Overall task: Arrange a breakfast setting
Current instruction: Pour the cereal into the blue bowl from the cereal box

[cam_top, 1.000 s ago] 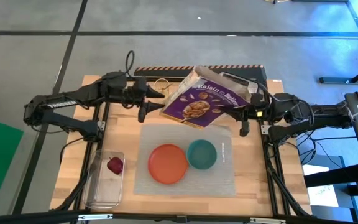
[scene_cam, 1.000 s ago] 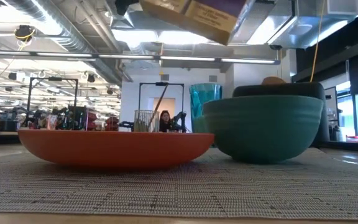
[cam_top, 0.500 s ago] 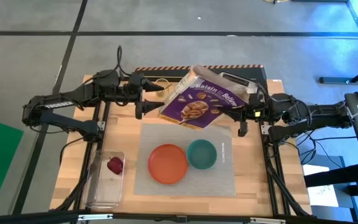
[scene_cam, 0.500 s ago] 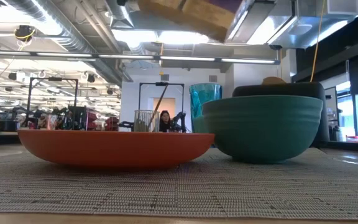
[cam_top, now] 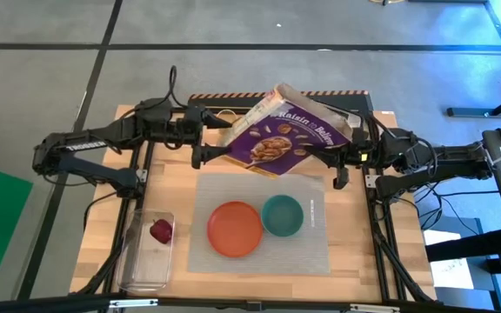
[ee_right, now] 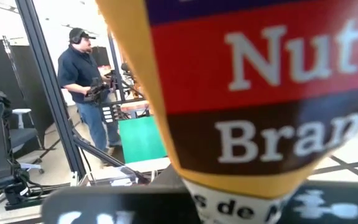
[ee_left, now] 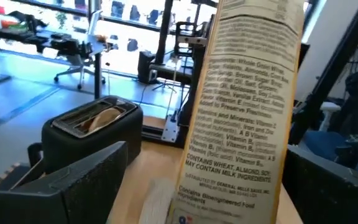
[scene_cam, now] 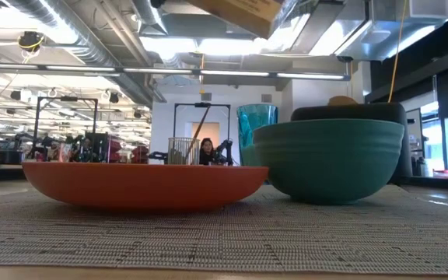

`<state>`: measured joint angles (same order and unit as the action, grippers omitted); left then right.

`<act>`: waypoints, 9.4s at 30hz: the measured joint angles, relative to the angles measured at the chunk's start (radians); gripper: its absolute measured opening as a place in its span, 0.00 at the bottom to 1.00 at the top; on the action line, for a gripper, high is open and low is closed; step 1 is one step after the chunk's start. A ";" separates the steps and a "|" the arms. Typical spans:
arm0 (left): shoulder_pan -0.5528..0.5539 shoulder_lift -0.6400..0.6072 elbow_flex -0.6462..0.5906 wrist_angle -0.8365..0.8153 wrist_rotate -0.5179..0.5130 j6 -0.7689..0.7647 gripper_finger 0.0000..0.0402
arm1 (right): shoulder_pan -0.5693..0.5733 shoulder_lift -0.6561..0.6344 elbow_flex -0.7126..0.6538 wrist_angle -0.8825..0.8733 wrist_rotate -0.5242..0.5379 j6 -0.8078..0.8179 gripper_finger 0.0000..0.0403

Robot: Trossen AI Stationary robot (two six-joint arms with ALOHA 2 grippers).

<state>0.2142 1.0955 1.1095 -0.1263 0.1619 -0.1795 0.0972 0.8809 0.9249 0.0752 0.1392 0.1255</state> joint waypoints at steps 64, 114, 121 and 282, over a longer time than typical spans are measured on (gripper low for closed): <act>-0.239 0.079 0.261 -0.917 -0.377 0.709 0.36 | -0.032 -0.222 0.000 -0.228 0.340 0.167 0.55; -0.489 0.325 0.273 -0.825 -0.882 1.244 0.36 | -0.032 -0.222 0.000 -0.288 0.302 0.163 0.55; -0.500 0.325 0.283 -0.821 -0.879 1.271 0.36 | -0.032 -0.222 0.000 -0.288 0.302 0.159 0.55; -0.555 -0.202 -0.063 -0.697 -0.762 0.110 0.36 | -0.033 -0.222 -0.001 -0.312 0.290 0.155 0.55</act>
<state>-0.3410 0.8936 1.0466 -0.8234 -0.6005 -0.0694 0.0647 0.6590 0.9241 -0.2363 0.4294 0.2802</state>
